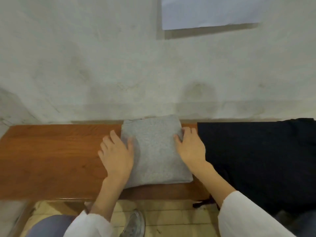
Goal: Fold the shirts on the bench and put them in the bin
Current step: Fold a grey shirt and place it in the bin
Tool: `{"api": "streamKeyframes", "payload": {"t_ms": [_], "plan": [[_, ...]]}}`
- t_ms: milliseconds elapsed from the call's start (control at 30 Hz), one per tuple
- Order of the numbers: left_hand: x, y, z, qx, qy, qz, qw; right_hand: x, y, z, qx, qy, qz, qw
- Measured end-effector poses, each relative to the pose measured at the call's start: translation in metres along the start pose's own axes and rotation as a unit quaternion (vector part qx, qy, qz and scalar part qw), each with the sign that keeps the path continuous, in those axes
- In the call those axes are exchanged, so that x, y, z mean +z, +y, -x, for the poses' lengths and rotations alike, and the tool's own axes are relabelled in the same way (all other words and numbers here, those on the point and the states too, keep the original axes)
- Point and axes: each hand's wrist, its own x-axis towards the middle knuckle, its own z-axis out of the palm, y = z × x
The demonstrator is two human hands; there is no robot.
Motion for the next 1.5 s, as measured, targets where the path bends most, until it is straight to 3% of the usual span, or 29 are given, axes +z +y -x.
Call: {"api": "streamKeyframes", "payload": {"t_ms": [67,167,333,467,567,633,667,767,967,1067,1167,1333,1500], "plan": [[-0.014,-0.013,0.024,-0.056,-0.046,-0.028,0.997,-0.007,0.012,0.013,0.006,-0.036,-0.038,0.999],[-0.018,-0.022,0.041,-0.061,-0.093,-0.047,0.993,-0.006,0.015,0.024,-0.002,-0.039,-0.038,0.999],[-0.024,-0.015,0.038,-0.041,-0.159,0.161,0.973,-0.008,0.005,0.027,-0.025,-0.028,-0.114,0.993],[-0.042,-0.006,0.037,-0.142,-0.216,0.408,0.875,-0.011,0.000,0.028,-0.031,-0.071,-0.276,0.958],[-0.056,-0.012,0.035,-0.174,-0.341,0.578,0.721,-0.021,0.000,0.029,0.010,-0.174,-0.417,0.892],[-0.072,-0.009,0.034,-0.168,-0.420,0.602,0.658,-0.033,0.007,0.029,0.067,-0.220,-0.500,0.835],[-0.081,-0.005,0.035,-0.165,-0.446,0.594,0.649,-0.041,0.011,0.029,0.081,-0.225,-0.513,0.825],[-0.099,0.023,0.038,-0.138,-0.515,0.560,0.634,-0.078,0.040,0.044,0.083,-0.184,-0.508,0.837],[-0.112,0.142,0.072,0.018,-0.650,0.449,0.613,-0.171,0.136,0.121,0.117,-0.036,-0.522,0.844],[-0.096,0.225,0.127,0.114,-0.690,0.360,0.618,-0.209,0.211,0.175,0.156,0.047,-0.534,0.830],[-0.069,0.294,0.194,0.198,-0.734,0.269,0.591,-0.231,0.282,0.237,0.212,0.098,-0.512,0.826],[-0.016,0.382,0.333,0.316,-0.763,0.118,0.551,-0.238,0.399,0.334,0.295,0.165,-0.504,0.795],[0.057,0.426,0.449,0.415,-0.730,-0.042,0.542,-0.204,0.487,0.404,0.386,0.185,-0.462,0.777]]}}
